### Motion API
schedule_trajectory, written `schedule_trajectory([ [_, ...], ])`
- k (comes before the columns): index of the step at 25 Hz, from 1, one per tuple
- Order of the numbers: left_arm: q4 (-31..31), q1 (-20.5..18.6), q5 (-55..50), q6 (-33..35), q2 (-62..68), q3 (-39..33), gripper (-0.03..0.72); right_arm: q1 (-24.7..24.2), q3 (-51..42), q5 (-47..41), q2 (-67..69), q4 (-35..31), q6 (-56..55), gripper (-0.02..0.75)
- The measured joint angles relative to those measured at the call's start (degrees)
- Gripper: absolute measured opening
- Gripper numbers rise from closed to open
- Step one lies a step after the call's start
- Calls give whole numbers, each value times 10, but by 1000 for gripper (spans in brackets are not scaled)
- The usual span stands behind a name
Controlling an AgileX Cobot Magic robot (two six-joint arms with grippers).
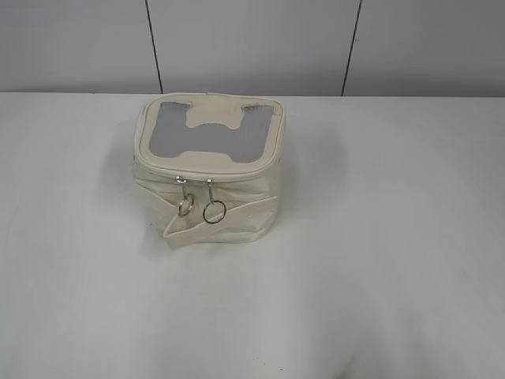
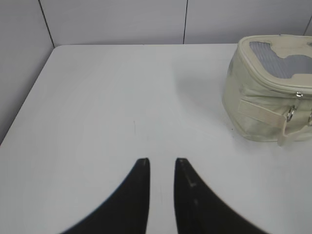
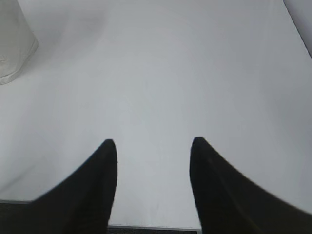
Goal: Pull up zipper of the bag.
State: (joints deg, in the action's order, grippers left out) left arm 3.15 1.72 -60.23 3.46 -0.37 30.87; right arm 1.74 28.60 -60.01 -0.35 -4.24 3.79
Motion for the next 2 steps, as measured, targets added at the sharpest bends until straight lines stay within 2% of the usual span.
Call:
schedule_trajectory([
  [2,0,0,0,0,0,0,138,0,0,0,0,0,0,390],
])
